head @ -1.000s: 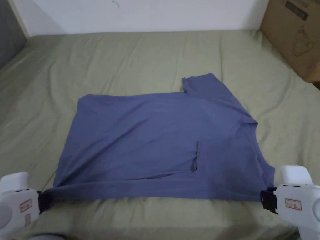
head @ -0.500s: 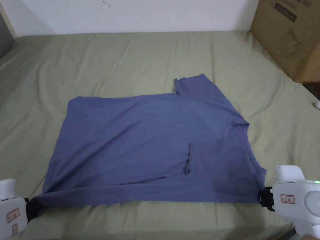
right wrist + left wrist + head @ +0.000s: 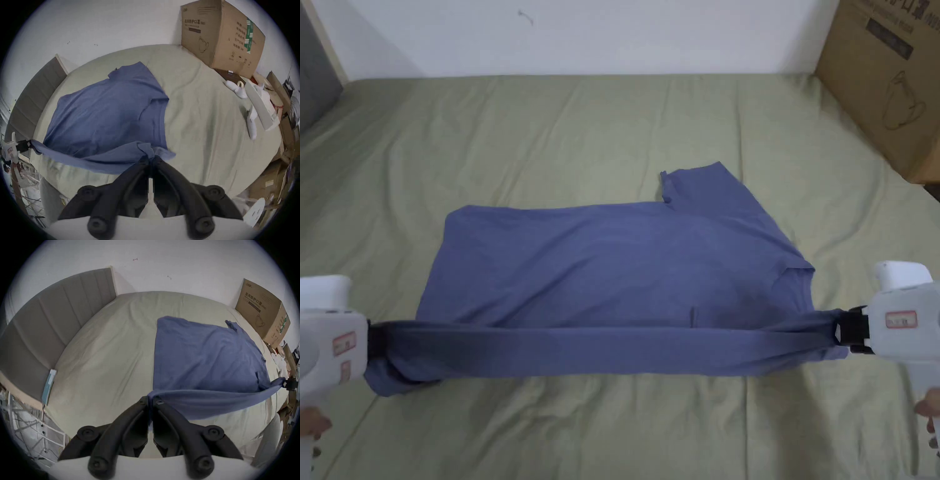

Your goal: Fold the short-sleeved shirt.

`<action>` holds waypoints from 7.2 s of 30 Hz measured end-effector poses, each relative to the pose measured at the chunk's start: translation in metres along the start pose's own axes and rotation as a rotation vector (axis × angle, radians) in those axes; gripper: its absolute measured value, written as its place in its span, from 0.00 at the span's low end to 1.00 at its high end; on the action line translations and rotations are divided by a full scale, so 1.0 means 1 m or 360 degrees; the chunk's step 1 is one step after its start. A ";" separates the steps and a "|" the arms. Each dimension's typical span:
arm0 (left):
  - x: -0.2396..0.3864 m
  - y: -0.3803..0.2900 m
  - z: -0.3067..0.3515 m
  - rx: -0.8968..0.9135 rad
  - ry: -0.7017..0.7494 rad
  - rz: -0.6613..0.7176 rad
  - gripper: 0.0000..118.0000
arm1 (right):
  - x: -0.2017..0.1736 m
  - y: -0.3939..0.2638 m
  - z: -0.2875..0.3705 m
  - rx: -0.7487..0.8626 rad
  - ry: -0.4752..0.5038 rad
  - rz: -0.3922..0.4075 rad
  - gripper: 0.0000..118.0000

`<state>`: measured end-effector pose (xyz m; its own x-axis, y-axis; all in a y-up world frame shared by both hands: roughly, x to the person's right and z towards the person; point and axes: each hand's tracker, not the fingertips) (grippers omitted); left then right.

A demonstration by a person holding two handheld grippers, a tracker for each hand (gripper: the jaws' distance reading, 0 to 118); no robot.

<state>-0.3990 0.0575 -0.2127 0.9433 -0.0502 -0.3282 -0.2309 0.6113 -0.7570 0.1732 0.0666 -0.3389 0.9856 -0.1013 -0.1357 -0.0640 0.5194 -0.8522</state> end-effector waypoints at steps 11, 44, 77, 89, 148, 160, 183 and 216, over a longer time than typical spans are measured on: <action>0.011 0.030 -0.062 -0.0123 -0.0004 -0.0056 0.82 | -0.006 0.045 -0.085 -0.0280 -0.0105 0.0068 0.50; 0.003 -0.027 -0.059 -0.0257 -0.0111 0.0129 0.05 | 0.003 -0.039 -0.026 -0.0025 -0.0026 -0.0166 0.75; 0.000 -0.086 -0.007 -0.0432 0.0096 -0.0234 0.52 | 0.020 -0.112 -0.001 -0.0262 -0.0151 -0.0217 0.52; 0.036 -0.012 0.014 -0.0104 -0.0151 0.0058 0.00 | -0.023 -0.013 -0.006 0.0104 0.0006 -0.0077 0.00; 0.036 0.155 -0.204 -0.0419 -0.0135 0.0187 0.03 | -0.007 0.146 -0.170 -0.0080 0.0026 -0.0007 0.01; 0.021 0.144 -0.077 -0.0146 -0.0160 -0.0024 0.03 | -0.010 0.122 -0.061 0.0077 0.0109 -0.0015 0.01; -0.020 -0.071 -0.009 -0.0441 0.0044 -0.0202 0.60 | 0.015 -0.128 0.012 -0.0212 0.0127 -0.0036 0.51; -0.099 -0.099 -0.030 -0.0321 -0.0769 0.0801 1.00 | -0.234 -0.059 -0.018 0.0009 0.0427 0.0298 0.00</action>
<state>-0.4765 -0.0217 -0.1218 0.7004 0.5819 -0.4133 -0.6604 0.3086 -0.6846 -0.0566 0.0444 -0.2662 0.8801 -0.2233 -0.4189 -0.2386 0.5548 -0.7970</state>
